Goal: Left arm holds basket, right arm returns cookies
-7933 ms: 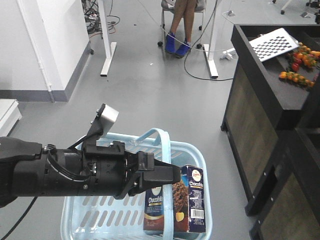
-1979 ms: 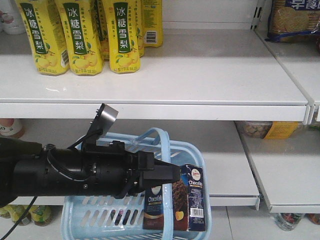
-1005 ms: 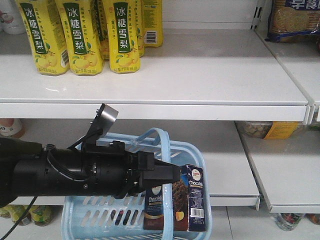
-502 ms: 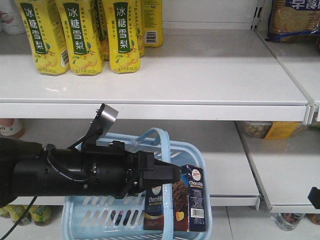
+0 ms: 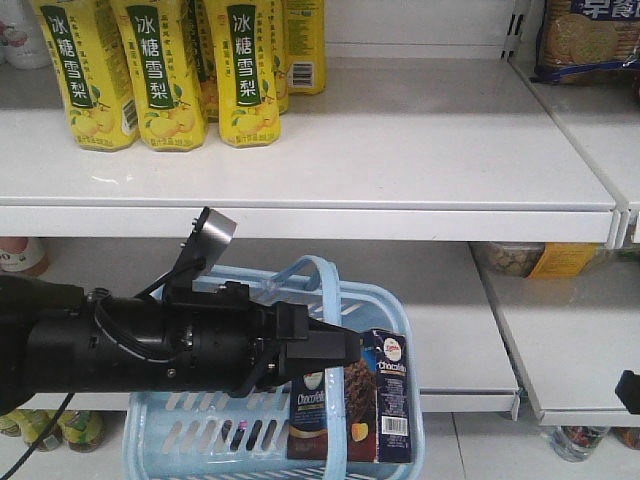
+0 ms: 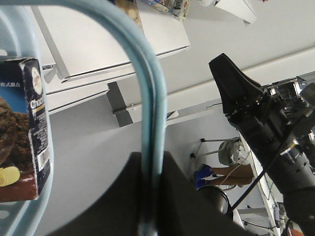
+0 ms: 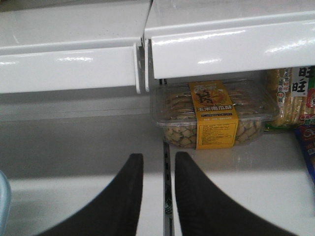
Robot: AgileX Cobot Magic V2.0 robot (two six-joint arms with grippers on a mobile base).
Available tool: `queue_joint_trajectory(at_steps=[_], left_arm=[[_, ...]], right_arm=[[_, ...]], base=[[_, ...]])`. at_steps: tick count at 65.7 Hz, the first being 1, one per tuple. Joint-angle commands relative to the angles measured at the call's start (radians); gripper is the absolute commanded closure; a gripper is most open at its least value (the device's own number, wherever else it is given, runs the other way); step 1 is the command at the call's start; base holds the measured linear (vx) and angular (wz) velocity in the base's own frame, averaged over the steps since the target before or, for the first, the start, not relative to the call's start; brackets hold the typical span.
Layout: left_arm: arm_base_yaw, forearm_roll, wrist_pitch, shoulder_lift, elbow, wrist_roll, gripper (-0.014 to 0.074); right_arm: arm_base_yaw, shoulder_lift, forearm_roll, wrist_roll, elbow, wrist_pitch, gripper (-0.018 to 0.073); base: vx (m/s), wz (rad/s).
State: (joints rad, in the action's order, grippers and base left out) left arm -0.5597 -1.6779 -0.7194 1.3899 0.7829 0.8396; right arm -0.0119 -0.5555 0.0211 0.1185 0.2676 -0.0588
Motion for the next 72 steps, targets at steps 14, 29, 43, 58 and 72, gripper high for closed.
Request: queue_joint_trajectory(at_steps=[14, 29, 43, 58, 72], left_arm=[[-0.006, -0.102, -0.050, -0.041, 0.038, 0.009, 0.0599], [-0.006, -0.102, -0.050, -0.041, 0.038, 0.009, 0.0599], [-0.006, -0.102, -0.050, -0.041, 0.038, 0.009, 0.0599], [-0.006, -0.102, -0.050, -0.041, 0.038, 0.009, 0.0599], [-0.006, -0.102, -0.050, -0.041, 0.038, 0.009, 0.0599]], right_arm=[[0.002, -0.008, 0.007, -0.009, 0.034, 0.080, 0.0103], [0.002, -0.009, -0.105, 0.051, 0.060, 0.025, 0.0067], [0.001, -0.065, -0.262, -0.023, 0.224, -0.232, 0.0067], [-0.107, -0.243, -0.664, -0.359, 0.342, -0.361, 0.0067], [-0.237, -0.422, -0.982, -0.626, 0.355, -0.453, 0.0067]], base=[[0.00, 0.00], [0.00, 0.00], [0.00, 0.00], [0.00, 0.00], [0.00, 0.00]])
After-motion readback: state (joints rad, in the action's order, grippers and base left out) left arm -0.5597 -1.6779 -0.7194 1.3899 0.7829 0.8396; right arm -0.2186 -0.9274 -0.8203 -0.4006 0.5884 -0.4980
